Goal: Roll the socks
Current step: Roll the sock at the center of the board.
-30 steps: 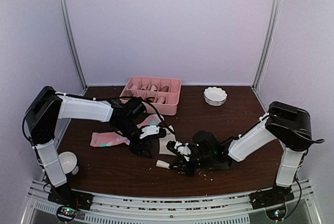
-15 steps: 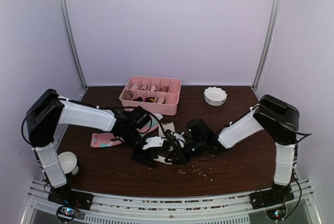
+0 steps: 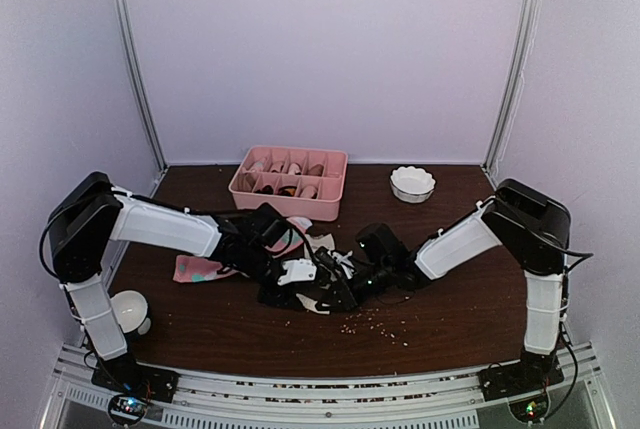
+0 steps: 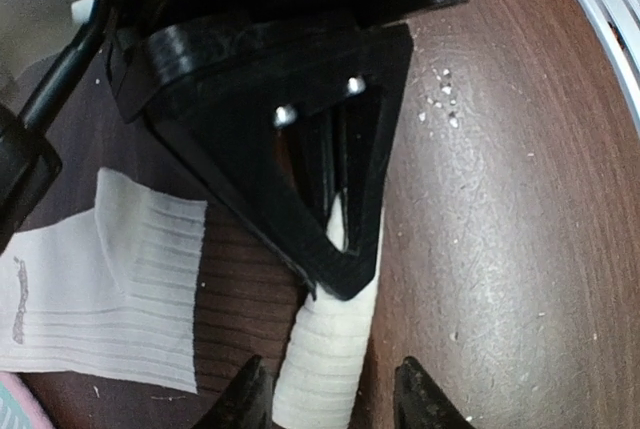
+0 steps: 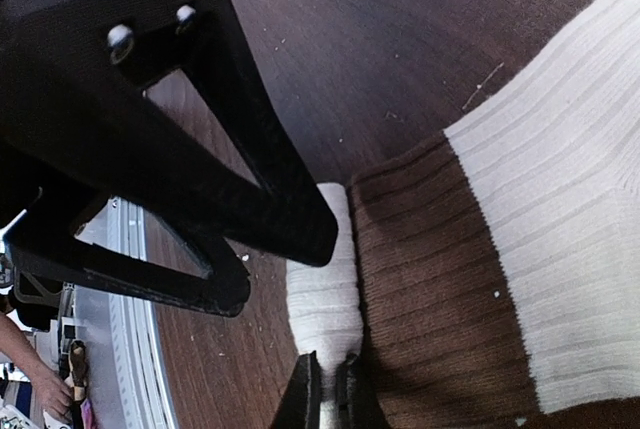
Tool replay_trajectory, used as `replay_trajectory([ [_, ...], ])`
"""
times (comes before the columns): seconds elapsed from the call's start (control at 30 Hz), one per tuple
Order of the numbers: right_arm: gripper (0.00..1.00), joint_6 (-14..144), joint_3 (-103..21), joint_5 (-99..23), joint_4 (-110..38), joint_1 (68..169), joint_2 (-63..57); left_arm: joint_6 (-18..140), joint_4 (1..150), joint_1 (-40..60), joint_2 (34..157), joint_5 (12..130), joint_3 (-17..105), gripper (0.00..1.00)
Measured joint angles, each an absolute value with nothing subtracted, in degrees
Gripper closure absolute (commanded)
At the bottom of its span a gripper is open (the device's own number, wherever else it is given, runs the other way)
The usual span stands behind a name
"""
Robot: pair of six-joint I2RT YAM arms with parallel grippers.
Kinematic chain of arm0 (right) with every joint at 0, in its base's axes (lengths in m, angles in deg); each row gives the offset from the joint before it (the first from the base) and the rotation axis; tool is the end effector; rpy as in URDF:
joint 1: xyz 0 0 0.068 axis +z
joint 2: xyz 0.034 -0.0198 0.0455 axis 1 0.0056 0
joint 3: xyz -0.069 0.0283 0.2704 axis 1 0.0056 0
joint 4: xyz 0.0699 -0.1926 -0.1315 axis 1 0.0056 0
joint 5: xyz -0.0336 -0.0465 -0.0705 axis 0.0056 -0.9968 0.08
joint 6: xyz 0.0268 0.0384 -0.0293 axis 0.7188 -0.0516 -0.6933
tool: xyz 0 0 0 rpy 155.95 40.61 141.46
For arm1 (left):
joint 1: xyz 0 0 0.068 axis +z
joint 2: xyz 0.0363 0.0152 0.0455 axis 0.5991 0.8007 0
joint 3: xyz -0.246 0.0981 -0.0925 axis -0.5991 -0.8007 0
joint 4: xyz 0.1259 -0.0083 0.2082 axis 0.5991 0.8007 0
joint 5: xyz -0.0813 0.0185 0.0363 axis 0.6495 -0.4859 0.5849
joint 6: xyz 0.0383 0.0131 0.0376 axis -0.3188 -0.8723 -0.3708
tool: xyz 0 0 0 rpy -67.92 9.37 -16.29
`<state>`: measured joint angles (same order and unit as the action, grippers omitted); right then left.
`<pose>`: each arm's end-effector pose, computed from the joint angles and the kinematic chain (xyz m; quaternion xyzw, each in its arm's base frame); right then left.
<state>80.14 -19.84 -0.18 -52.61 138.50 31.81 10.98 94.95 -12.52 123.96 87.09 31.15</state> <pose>0.2239 0.2969 0.1192 -0.3431 0.7924 0.4977 0.0811 0.2097 -0.2678 0.1659 0.6926 0.6500 -0.2263 0.2158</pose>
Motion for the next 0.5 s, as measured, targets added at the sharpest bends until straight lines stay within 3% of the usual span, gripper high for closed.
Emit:
replay_trajectory([
  [0.17,1.00,80.51,-20.13,-0.07,-51.97,138.43,31.84,10.19,94.62,-13.83,123.98,86.50,31.15,0.64],
  [0.5,1.00,80.80,-20.19,0.06,-51.75,138.37,31.84,9.45,94.49,-14.02,126.63,83.07,32.02,0.91],
])
